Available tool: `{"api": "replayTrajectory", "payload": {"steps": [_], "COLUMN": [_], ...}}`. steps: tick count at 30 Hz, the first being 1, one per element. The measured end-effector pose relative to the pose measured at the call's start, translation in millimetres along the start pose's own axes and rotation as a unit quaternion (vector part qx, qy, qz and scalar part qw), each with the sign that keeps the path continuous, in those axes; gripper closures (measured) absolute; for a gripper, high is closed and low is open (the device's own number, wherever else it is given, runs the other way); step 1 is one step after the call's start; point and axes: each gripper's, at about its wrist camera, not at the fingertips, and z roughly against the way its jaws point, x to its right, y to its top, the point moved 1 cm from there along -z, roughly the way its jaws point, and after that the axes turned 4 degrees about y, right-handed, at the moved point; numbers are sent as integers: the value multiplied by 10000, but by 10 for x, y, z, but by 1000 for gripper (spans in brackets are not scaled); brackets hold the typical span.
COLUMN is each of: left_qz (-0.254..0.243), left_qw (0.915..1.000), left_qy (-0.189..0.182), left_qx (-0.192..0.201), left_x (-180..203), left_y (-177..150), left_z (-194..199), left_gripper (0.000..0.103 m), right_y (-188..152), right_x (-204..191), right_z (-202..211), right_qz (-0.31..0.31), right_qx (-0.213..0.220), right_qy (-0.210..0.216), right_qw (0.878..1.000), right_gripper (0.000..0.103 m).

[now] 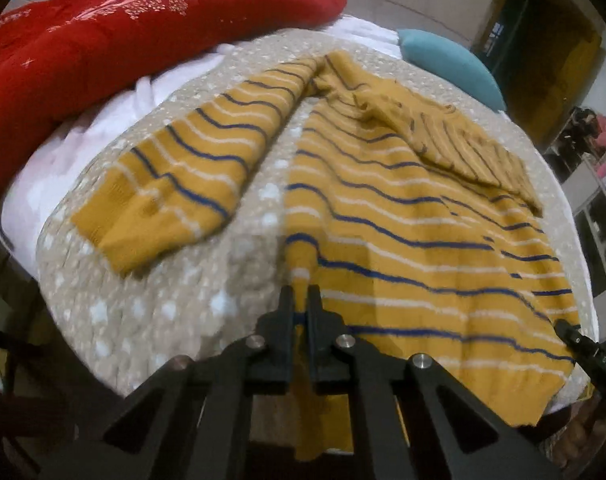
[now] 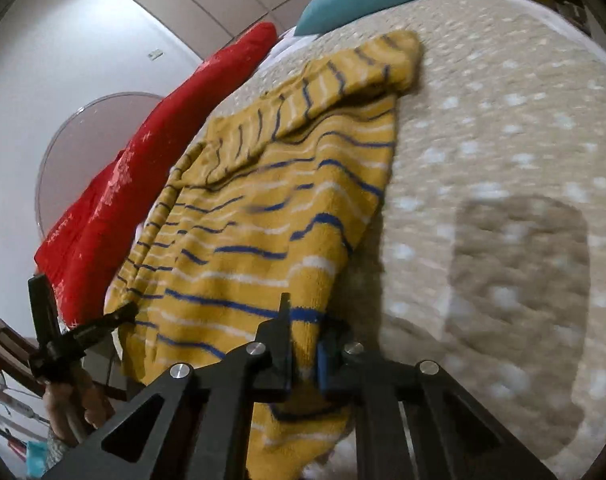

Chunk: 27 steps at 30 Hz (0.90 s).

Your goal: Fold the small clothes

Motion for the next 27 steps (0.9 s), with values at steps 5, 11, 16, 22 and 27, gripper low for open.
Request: {"api": "replayTrajectory", "payload": {"steps": [5,11,16,22,27], "left_qz": [188,720,1247,1403,763], "left_qw": [9993,9945,9889,9884,9965], "left_qy": [-323,202,355,315,204], "left_qx": [-30,740,719,486,256], "left_x": [-177,-753,-1190,-1369,-1115], "left_y": [-114,129,318,463,514], "left_z": [47,318,198,-166,-376], "left_gripper": [98,34,29,29,84], "right_y": [-210,-209,-149,-107,-115], "right_x": [113,161,189,207,207], "right_z": [78,331,435,305,256], "right_qz": [-187,-125,-16,38,123], "right_qx": [-149,218,427,326,322], "right_qy": [-165,-152,-442,-617,-815], "right_qw": [9996,9996,9981,9976,9961], "right_gripper": [93,76,71,69,69]}}
